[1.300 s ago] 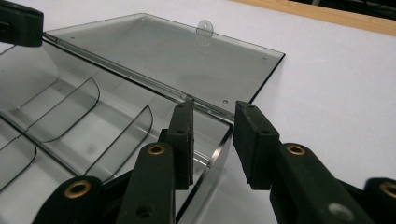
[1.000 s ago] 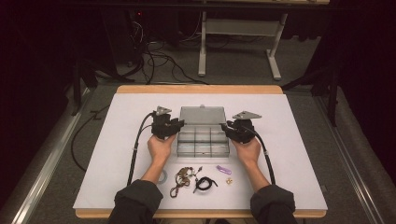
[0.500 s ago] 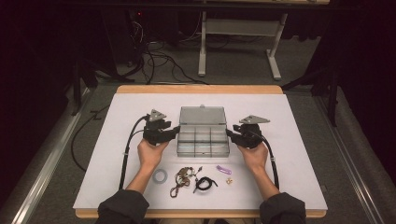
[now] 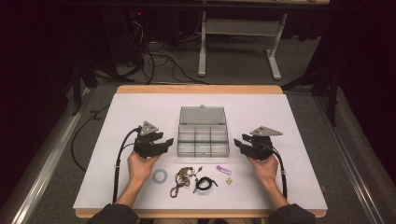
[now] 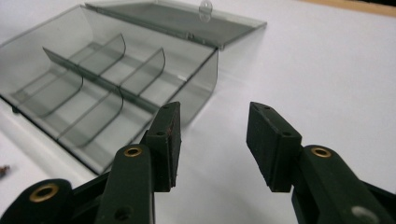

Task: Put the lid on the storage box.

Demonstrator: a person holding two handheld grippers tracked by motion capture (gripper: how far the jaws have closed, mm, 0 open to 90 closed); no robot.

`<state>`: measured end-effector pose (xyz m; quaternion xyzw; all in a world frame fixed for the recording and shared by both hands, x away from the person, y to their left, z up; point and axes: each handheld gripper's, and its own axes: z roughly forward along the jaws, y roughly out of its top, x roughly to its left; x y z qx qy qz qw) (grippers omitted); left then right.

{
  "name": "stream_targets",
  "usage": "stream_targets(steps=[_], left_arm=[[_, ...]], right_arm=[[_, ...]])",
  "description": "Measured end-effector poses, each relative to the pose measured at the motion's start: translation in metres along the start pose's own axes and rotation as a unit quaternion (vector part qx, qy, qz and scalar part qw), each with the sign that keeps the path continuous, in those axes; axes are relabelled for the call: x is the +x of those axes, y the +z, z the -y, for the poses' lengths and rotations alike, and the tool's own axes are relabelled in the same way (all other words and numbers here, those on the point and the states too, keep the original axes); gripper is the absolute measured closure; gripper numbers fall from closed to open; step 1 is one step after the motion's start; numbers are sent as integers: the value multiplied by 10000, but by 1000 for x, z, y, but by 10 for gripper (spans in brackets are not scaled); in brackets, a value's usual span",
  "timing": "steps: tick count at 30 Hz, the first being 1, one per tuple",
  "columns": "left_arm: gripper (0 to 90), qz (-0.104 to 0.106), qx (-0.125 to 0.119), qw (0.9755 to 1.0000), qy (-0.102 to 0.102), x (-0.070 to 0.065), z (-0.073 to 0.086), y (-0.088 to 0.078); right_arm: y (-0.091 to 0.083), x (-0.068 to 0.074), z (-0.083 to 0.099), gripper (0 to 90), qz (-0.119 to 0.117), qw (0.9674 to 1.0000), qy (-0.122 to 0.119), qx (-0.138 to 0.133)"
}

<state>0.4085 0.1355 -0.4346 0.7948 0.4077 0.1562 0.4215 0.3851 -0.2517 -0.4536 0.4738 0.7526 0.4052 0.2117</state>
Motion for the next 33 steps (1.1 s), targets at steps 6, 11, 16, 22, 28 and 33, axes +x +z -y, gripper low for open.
stream_targets(steps=[6,11,16,22,28,33], left_arm=[[463,85,81,9999,69,-7,14,-4],[460,186,151,9997,37,-12,26,-6],[457,271,160,9995,37,-19,32,-10],[454,380,196,9990,89,-31,39,-13],[452,451,152,9988,111,-46,48,-18],[451,503,199,9984,153,-58,56,-20]], right_arm=[[-5,-3,19,536,115,9998,63,134],[-11,-4,34,514,258,9993,15,274],[-15,-4,41,488,375,9988,-24,302],[-9,-1,40,449,457,9968,-168,633],[-9,-1,41,444,449,9968,-166,636],[-9,-1,41,439,469,9967,-188,628]])
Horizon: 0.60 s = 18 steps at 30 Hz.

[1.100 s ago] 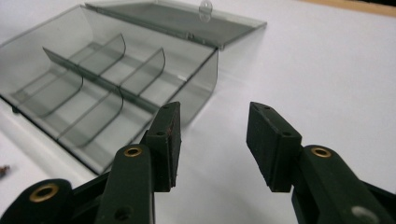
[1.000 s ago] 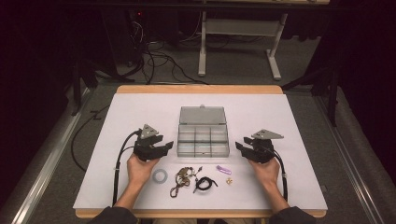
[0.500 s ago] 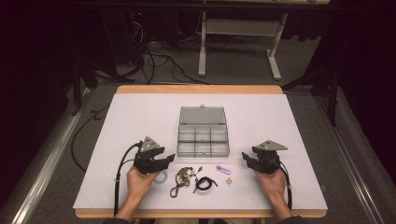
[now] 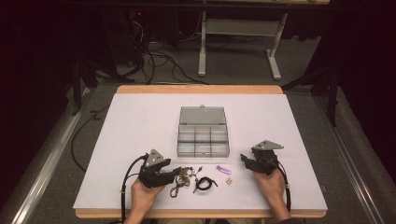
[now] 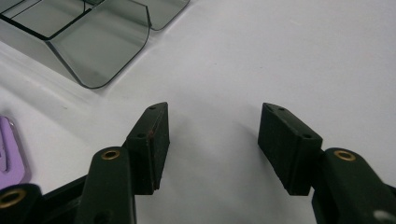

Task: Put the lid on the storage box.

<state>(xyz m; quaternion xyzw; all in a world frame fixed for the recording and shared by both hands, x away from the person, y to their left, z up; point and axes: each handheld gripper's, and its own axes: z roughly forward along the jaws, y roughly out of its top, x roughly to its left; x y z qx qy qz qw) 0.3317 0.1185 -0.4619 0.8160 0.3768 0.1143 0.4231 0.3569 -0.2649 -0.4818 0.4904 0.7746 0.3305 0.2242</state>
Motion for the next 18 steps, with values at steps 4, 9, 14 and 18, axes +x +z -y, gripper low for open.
stream_targets(steps=[4,9,14,18], left_arm=[[471,61,66,9999,72,-9,4,1],[479,21,160,9998,135,-17,9,3],[474,39,261,9996,82,-21,13,7],[437,9,308,9994,130,-25,15,7]], right_arm=[[0,0,0,434,26,10000,-17,-6],[0,1,0,434,27,10000,-22,-7],[0,1,0,434,33,10000,-35,-10],[0,1,0,434,40,10000,-29,-11]])
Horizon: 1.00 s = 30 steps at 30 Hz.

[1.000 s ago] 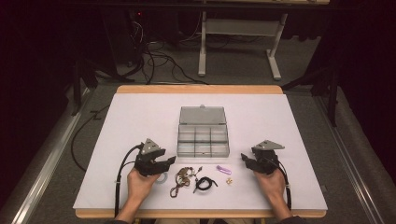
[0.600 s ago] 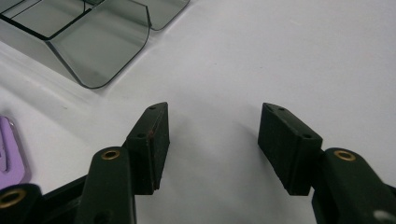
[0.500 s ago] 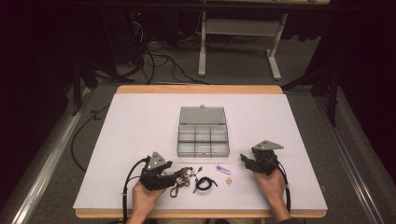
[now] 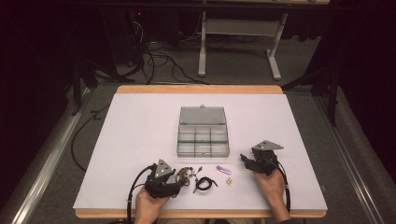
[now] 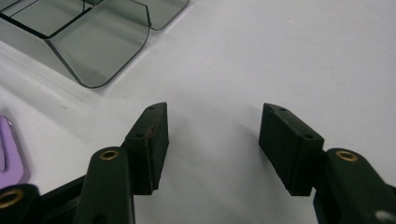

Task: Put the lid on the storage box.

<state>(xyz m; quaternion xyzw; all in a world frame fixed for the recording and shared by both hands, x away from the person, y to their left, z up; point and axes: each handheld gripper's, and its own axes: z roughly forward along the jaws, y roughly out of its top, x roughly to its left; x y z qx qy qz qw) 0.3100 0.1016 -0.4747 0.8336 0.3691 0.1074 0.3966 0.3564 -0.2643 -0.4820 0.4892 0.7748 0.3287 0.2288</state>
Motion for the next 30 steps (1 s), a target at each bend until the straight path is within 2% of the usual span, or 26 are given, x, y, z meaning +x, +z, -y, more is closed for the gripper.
stream_targets(steps=[7,12,16,23,25,30], left_arm=[[406,23,-20,10000,-13,-5,4,-2],[419,-86,104,9998,165,-9,6,1],[489,-311,135,9987,376,-13,6,3],[656,-299,131,9982,509,-14,5,4],[723,-326,134,9981,504,-14,4,4],[776,-328,188,9984,429,-11,2,4]], right_arm=[[0,0,0,433,2,10000,-8,-2],[0,0,0,434,4,10000,-2,-2],[0,0,0,434,6,10000,-8,-4],[0,1,0,435,6,10000,-15,-4],[0,1,0,435,10,10000,-27,-3],[0,1,0,436,22,10000,-15,-7]])
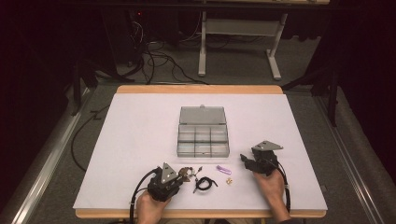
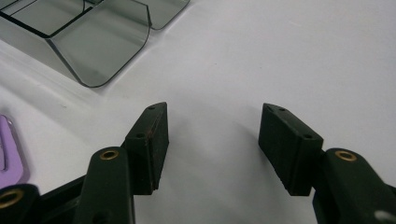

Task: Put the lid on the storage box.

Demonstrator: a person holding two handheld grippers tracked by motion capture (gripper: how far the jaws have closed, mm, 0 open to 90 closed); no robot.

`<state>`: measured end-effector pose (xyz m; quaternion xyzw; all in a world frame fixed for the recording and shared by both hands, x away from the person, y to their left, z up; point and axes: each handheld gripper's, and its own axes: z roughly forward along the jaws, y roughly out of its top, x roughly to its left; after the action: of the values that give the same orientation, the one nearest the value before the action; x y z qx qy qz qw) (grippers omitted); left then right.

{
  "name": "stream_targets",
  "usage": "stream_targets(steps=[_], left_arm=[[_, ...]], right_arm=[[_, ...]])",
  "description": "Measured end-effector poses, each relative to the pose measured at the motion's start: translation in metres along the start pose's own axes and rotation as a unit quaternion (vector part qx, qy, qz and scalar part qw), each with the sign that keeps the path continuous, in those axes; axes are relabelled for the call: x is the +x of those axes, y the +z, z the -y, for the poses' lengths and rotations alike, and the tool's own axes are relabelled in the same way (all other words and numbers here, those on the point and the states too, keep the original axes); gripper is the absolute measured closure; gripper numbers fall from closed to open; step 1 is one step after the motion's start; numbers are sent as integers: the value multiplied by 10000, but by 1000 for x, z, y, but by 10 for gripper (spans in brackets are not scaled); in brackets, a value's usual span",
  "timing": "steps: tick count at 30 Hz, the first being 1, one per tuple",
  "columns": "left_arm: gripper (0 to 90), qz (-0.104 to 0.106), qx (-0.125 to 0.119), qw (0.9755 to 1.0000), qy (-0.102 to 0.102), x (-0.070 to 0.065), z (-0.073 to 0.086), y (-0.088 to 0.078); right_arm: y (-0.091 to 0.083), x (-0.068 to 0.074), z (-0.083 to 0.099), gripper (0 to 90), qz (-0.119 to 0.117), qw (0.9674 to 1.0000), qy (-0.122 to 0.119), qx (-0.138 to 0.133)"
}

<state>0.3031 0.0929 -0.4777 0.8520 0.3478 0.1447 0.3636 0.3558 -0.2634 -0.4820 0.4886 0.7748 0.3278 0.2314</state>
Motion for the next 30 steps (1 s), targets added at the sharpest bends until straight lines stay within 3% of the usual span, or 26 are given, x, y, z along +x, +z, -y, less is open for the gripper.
stream_targets(steps=[2,9,30], left_arm=[[820,-48,5,10000,61,0,0,0],[825,-42,0,10000,89,0,0,-1],[825,434,-423,9982,-47,13,-22,-28]], right_arm=[[0,0,0,436,0,10000,0,-3],[0,0,0,435,0,10000,-24,-5],[0,0,0,430,-2,10000,-4,9]])
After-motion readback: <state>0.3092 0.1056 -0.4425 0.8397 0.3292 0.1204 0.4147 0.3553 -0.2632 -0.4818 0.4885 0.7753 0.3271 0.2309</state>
